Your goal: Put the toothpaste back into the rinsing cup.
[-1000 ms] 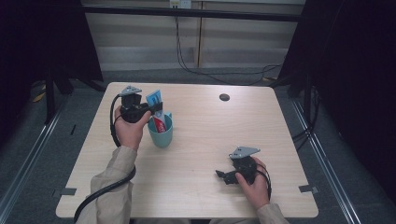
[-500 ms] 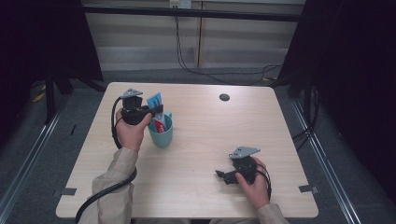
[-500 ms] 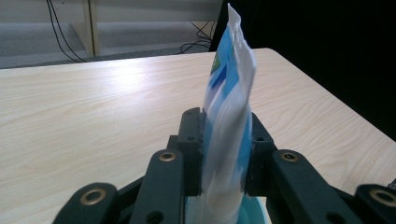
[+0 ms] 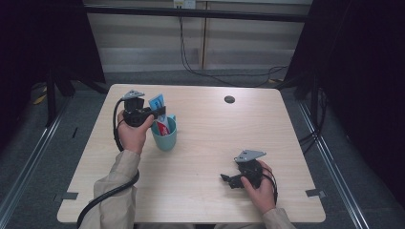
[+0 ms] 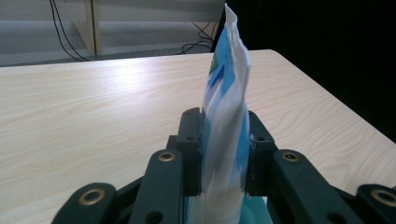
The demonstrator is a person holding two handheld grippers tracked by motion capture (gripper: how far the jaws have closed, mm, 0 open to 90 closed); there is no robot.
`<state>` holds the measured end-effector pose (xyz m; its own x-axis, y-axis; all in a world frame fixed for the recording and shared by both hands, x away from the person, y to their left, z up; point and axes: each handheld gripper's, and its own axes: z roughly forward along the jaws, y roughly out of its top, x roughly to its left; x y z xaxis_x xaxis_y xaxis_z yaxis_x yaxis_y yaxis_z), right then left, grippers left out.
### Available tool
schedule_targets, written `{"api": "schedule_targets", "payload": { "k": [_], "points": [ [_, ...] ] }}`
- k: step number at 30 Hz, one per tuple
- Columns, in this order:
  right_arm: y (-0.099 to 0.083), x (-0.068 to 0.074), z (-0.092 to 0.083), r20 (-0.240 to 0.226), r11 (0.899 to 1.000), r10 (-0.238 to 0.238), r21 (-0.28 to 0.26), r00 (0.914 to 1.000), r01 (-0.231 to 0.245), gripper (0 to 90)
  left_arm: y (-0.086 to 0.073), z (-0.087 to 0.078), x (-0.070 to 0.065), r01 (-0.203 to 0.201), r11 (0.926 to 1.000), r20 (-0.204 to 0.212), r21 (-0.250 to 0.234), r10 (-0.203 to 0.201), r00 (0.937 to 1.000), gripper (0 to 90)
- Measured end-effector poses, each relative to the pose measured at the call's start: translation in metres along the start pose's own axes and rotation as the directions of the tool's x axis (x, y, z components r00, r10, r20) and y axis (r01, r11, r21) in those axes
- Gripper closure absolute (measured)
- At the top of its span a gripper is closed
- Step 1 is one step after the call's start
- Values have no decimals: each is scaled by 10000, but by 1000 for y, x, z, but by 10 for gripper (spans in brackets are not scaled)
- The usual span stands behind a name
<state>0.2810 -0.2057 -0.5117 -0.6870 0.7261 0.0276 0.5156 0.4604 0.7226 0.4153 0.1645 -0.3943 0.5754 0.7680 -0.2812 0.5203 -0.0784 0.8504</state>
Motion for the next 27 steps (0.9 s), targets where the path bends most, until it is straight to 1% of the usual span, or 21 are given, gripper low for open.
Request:
{"api": "schedule_targets", "payload": {
  "k": [3, 5, 7, 8, 11, 13, 15, 18, 22, 25, 27],
  "points": [
    [0, 0, 0, -1, 10000, -3, -1, 10000, 3, 133, 0, 0, 2, 3, 10000, 2, -39, -3, 10000, 731],
    [0, 0, 0, 2, 10000, -4, -2, 10000, 4, 133, 0, 0, 2, -60, 10000, -141, -42, 59, 9999, 728],
    [0, 0, 0, -3, 10000, 1, -1, 10000, -1, 133, 0, 1, 3, -97, 9999, -83, -65, 96, 9999, 727],
    [0, 0, 0, -2, 10000, -3, -2, 10000, 3, 134, 0, 1, 3, -134, 9999, -166, -74, 133, 9998, 726],
    [0, 0, 0, -2, 10000, -4, -4, 10000, 4, 133, 1, 2, 3, -202, 9998, -241, -56, 200, 9995, 721],
    [0, 0, 0, -6, 10000, -4, -3, 10000, 4, 133, 1, 3, 2, -281, 9996, -404, -76, 277, 9988, 709],
    [0, 0, 0, -7, 10000, -5, -4, 10000, 5, 133, 2, 3, 2, -346, 9994, -362, -24, 344, 9988, 709],
    [0, 0, 0, -10, 10000, -3, -4, 10000, 3, 133, 2, 3, 3, -428, 9991, -456, -57, 425, 9981, 706],
    [0, 0, 0, 0, 10000, 4, -7, 10000, -4, 133, 1, 2, 6, -336, 9994, -559, -105, 330, 9979, 697],
    [0, 0, 0, -3, 10000, 1, -7, 10000, -1, 133, 1, 0, 7, -438, 9990, -721, -55, 433, 9965, 676],
    [0, 0, 0, -4, 10000, 0, -7, 10000, 0, 134, 1, -1, 9, -378, 9992, -686, -83, 372, 9970, 676]
  ]
}}
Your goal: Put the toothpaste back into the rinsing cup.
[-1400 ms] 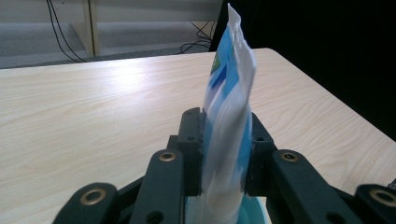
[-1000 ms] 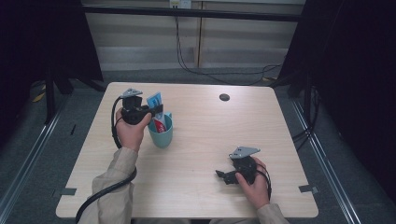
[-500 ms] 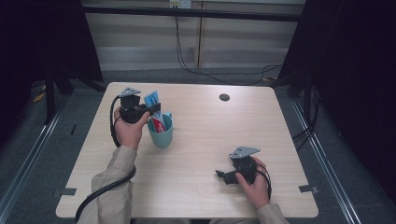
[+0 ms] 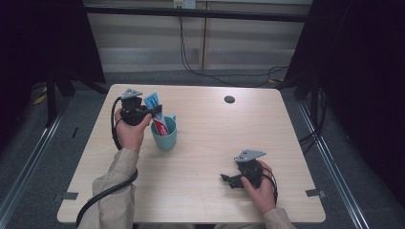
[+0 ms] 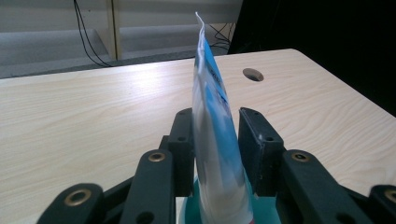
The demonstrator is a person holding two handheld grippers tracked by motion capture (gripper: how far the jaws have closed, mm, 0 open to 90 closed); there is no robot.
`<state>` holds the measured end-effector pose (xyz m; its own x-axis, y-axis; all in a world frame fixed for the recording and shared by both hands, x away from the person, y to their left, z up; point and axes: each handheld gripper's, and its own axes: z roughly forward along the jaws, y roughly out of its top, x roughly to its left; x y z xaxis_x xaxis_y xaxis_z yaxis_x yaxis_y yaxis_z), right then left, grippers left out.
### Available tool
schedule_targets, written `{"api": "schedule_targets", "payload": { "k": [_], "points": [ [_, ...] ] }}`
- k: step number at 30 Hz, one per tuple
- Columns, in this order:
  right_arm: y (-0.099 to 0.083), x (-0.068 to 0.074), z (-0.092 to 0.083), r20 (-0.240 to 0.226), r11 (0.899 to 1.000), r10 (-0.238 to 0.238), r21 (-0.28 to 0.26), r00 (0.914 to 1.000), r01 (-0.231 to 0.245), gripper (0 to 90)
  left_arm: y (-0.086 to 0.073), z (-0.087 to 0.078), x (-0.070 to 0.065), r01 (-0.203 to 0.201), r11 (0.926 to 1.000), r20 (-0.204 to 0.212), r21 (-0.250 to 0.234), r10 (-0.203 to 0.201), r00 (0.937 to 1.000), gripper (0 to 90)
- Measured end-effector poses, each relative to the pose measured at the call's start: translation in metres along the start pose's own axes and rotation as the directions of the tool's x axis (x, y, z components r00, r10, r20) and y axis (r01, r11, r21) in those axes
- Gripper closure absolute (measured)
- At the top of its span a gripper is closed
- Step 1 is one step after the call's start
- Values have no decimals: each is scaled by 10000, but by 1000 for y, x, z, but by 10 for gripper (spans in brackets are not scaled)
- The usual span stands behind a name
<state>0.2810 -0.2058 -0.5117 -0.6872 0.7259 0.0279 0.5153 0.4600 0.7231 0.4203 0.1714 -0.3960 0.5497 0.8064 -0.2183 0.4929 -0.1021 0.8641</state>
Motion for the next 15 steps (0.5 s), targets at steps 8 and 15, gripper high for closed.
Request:
{"api": "schedule_targets", "payload": {
  "k": [8, 15],
  "points": [
    [0, 0, 0, 6, 10000, 6, -2, 10000, -6, 133, -2, -2, 4, 195, 9998, -74, 9, -195, 9998, 661],
    [0, 0, 0, 5, 10000, 5, 0, 10000, -5, 134, -3, -3, 6, 284, 9996, -151, -7, -284, 9995, 649]
  ]
}}
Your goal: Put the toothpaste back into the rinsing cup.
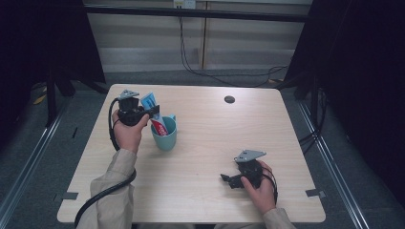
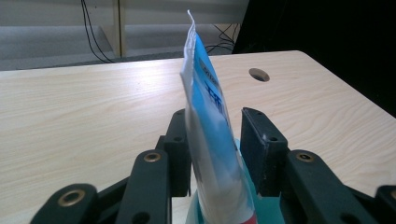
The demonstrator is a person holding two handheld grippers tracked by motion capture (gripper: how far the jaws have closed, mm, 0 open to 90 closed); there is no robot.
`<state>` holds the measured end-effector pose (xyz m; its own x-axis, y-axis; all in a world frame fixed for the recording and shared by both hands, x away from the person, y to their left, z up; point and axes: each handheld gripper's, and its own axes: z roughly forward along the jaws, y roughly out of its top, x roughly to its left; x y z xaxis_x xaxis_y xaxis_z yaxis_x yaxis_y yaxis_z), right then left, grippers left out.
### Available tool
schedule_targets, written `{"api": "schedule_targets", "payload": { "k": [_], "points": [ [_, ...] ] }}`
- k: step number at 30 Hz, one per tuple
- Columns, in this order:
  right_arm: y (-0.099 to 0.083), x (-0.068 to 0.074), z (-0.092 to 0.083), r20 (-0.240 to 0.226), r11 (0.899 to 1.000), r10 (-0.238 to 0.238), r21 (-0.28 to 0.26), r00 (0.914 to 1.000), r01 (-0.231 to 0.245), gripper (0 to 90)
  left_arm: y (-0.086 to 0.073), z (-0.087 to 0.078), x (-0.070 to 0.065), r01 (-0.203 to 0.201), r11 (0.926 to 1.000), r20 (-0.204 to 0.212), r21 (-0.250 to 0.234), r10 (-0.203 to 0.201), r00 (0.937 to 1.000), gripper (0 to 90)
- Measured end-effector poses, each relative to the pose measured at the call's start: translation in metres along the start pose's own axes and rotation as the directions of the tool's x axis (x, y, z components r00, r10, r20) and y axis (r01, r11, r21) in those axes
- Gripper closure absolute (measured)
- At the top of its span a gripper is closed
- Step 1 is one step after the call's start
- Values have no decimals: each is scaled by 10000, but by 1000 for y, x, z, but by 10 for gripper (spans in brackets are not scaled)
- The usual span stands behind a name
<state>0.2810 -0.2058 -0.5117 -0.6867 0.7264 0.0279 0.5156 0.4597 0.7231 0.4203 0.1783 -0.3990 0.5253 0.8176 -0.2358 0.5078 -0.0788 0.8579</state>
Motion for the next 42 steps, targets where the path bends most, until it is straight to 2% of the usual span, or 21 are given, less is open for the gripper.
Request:
{"api": "schedule_targets", "payload": {
  "k": [6, 31, 36, 42],
  "points": [
    [0, 0, 0, -5, 10000, -7, -1, 10000, 7, 133, -2, 0, 2, 148, 9999, -36, -23, -148, 9999, 630],
    [0, 0, 0, -4, 10000, -4, -1, 10000, 4, 133, -5, 0, 4, 237, 9996, -42, 157, -236, 9997, 592],
    [0, 0, 0, -3, 10000, -2, 0, 10000, 2, 133, -5, 1, 5, 299, 9994, -132, 164, -296, 9995, 548],
    [0, 0, 0, 0, 10000, 4, -1, 10000, -4, 133, -5, 0, 6, 514, 9985, -284, 176, -508, 9983, 450]
  ]
}}
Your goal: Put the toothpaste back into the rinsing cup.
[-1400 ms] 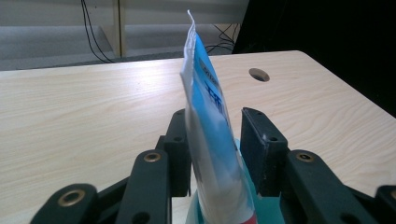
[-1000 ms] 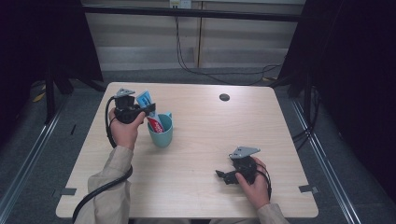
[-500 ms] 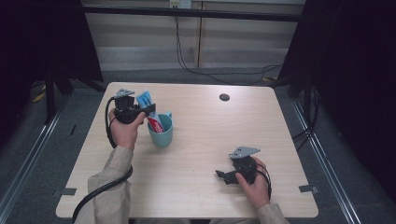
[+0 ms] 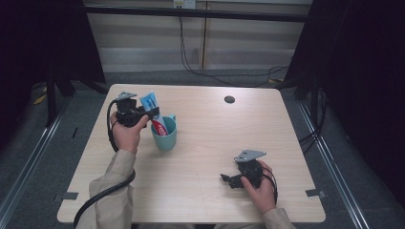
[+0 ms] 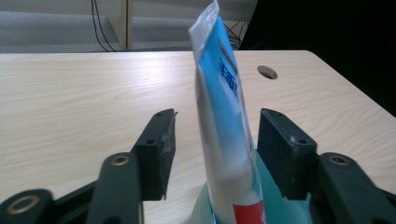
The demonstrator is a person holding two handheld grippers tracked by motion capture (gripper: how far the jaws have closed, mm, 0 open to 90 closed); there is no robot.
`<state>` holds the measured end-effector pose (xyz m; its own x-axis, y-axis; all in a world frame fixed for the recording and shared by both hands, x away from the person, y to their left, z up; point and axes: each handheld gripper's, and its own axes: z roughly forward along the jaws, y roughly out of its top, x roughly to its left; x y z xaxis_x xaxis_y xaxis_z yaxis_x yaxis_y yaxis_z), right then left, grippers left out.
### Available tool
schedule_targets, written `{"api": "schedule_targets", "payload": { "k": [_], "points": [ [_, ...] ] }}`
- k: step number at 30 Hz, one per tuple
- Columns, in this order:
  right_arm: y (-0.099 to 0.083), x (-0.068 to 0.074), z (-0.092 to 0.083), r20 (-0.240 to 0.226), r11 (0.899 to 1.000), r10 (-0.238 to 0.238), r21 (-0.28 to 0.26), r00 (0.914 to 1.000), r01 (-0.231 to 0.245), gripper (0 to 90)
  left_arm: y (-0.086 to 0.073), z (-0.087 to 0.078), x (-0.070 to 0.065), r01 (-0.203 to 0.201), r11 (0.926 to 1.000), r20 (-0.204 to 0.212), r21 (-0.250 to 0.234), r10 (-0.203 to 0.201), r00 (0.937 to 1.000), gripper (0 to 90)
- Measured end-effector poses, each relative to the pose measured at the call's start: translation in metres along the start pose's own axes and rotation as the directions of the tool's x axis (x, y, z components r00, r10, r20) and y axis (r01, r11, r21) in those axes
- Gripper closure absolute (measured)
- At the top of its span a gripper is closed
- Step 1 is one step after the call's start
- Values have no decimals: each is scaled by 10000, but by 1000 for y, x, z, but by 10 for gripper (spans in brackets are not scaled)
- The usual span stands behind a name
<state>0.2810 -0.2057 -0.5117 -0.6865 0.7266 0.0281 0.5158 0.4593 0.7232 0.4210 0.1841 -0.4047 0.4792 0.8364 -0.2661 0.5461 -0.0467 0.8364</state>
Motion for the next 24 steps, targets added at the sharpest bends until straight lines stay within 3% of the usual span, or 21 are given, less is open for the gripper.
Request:
{"api": "schedule_targets", "payload": {
  "k": [8, 24],
  "points": [
    [0, 0, 0, -3, 10000, -6, 2, 10000, 6, 133, -2, -1, 3, 224, 9997, -84, 71, -223, 9997, 338],
    [0, 0, 0, 1, 10000, -7, 1, 10000, 7, 133, -3, -4, 5, -40, 9997, 24, 249, 40, 10000, 214]
  ]
}}
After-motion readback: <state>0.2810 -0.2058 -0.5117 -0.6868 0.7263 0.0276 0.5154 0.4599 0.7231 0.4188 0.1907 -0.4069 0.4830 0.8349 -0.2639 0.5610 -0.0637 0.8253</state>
